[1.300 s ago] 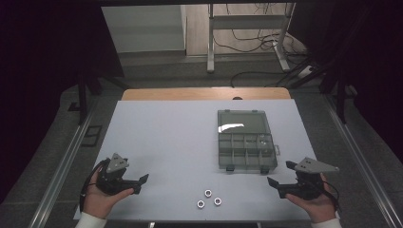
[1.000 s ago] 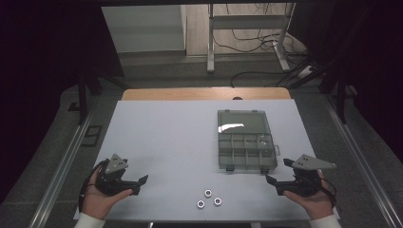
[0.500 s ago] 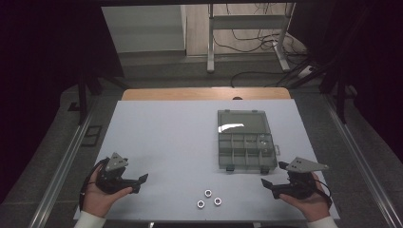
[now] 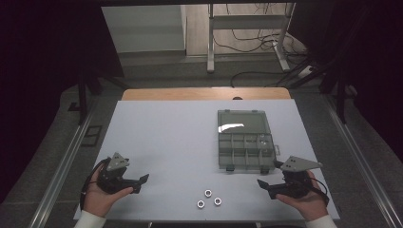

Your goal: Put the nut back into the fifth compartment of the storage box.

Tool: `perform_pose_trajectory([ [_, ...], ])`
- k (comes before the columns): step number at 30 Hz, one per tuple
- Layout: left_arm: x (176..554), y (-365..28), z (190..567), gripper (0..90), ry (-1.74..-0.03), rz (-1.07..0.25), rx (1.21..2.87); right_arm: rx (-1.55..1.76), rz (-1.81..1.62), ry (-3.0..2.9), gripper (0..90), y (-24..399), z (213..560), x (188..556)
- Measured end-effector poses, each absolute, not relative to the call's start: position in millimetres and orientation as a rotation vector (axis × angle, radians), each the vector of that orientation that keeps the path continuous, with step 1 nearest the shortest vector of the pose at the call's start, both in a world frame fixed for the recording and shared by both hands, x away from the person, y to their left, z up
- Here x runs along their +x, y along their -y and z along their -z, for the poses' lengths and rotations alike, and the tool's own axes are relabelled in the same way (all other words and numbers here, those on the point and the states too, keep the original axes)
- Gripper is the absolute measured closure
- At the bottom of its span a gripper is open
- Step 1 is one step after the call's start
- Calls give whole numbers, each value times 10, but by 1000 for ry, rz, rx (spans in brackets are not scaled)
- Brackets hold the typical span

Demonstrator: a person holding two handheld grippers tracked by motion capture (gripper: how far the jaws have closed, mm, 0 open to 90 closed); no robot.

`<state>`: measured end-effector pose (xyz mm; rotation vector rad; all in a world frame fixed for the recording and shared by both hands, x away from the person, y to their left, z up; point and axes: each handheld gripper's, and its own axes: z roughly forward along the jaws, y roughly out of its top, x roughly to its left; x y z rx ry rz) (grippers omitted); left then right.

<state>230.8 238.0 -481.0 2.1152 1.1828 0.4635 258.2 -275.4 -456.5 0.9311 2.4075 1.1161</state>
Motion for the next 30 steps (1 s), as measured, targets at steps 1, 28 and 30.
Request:
perform_pose_trajectory([
  [1,2312,-2371,4812,76,-1184,-465,2111,931,-1116,-2407,124,2754,4565,2582],
  [28,2323,-2260,4808,73,-1145,-454,2139,738,-1055,-2610,125,2020,4549,2643],
  [30,2321,-2253,4804,73,-1142,-456,2141,719,-1049,-2623,127,1939,4542,2655],
])
